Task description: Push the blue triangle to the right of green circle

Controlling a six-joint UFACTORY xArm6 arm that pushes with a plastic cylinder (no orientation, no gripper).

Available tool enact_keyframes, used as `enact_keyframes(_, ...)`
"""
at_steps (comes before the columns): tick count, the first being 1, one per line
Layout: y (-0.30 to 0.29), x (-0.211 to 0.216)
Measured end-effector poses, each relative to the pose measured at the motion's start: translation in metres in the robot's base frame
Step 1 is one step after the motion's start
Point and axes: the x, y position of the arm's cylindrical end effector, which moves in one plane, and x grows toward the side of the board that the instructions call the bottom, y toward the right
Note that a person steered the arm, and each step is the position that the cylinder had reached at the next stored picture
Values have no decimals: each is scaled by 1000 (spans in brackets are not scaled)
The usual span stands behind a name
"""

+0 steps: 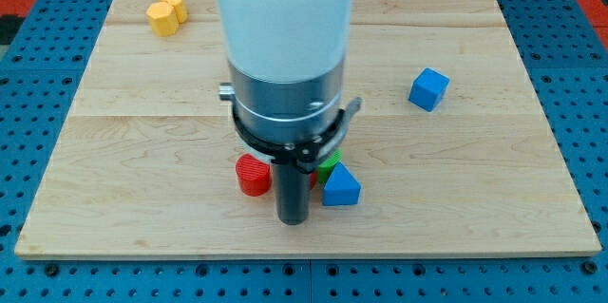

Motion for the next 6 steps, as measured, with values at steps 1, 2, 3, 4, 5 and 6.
enact_keyframes(1, 12, -2)
enact_keyframes(2, 42, -7)
enact_keyframes(3, 68, -14)
enact_keyframes(4, 85, -27)
enact_keyframes(5, 85, -50)
enact_keyframes(6, 85, -73)
